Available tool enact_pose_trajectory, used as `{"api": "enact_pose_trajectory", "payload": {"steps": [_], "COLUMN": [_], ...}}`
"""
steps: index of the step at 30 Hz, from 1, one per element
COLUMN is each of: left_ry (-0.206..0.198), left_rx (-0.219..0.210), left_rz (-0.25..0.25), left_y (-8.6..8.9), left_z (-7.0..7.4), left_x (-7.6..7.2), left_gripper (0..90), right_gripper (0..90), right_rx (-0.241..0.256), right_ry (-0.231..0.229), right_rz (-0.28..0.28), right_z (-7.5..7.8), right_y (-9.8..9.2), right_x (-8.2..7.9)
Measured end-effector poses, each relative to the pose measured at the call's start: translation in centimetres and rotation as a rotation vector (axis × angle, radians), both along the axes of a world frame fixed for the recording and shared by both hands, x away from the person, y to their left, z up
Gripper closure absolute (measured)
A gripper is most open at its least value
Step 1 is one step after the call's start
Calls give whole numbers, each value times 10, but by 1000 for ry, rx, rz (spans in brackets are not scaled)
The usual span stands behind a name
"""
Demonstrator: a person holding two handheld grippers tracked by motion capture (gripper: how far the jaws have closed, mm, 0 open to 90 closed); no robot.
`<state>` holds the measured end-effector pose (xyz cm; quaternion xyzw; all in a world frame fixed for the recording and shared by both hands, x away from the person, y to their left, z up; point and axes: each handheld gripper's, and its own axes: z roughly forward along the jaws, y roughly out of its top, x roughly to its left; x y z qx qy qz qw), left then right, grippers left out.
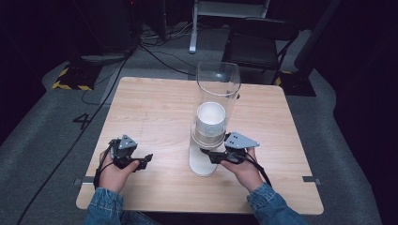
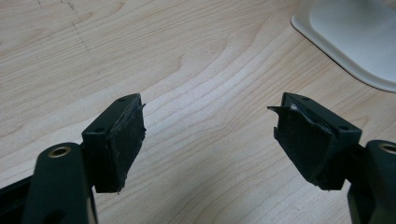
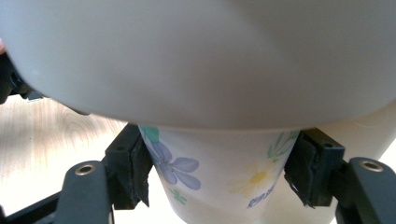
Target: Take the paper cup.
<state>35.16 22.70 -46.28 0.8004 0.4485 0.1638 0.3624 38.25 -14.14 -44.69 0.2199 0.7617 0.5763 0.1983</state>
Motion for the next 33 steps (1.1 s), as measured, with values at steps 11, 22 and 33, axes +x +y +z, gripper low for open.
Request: {"api": "enact_pose_trajectory", "payload": {"steps": [11,22,33], "left_ry": [6,4,3], "left_rx": [-3,-7,-8], "left_rz": [-2,6,0], "left_y": [0,3,3], "left_z": [0,0,0], "left_x": [0,0,1], "left_gripper": [243,243,243], "right_gripper": [325,334,333], "right_rx": [53,-36,-71], "right_ry": [77,127,136], "right_rz": [19,21,16], "right_z": [-4,-22,-31], "right_y": [2,5,3], "right_x": [-1,2,2]}}
